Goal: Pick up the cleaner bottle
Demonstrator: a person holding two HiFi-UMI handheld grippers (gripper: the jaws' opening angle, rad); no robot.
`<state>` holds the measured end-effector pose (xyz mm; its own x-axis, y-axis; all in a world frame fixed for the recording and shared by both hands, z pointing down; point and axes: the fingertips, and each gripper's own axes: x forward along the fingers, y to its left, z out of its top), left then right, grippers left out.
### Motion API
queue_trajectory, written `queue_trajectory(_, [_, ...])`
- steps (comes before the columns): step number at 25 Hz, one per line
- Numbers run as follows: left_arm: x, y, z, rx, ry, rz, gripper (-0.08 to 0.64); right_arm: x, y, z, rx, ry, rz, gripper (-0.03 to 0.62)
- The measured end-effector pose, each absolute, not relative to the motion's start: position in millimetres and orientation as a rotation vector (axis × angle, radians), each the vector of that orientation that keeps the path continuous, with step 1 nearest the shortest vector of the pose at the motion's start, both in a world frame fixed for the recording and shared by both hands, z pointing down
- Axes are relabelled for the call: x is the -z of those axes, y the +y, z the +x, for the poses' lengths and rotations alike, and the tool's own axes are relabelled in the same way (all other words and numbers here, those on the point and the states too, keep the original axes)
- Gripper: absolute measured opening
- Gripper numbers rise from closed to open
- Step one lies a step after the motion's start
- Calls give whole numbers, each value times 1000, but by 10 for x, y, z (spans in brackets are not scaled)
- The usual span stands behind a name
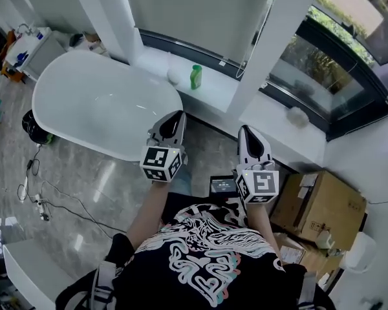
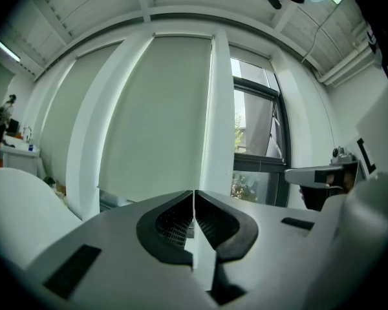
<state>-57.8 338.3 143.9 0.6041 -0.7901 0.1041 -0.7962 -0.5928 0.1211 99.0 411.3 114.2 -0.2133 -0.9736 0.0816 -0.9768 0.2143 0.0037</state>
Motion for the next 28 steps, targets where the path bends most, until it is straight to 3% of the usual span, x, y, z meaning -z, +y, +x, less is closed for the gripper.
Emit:
queue_trajectory(17, [-1538, 525, -787, -165, -1290, 2715, 23, -1348, 1202, 906, -186, -2314, 1966, 28])
queue_trajectory(28, [-2115, -281, -699, -246, -1190, 2680, 23, -1794, 383, 923, -270, -2253, 1940, 28])
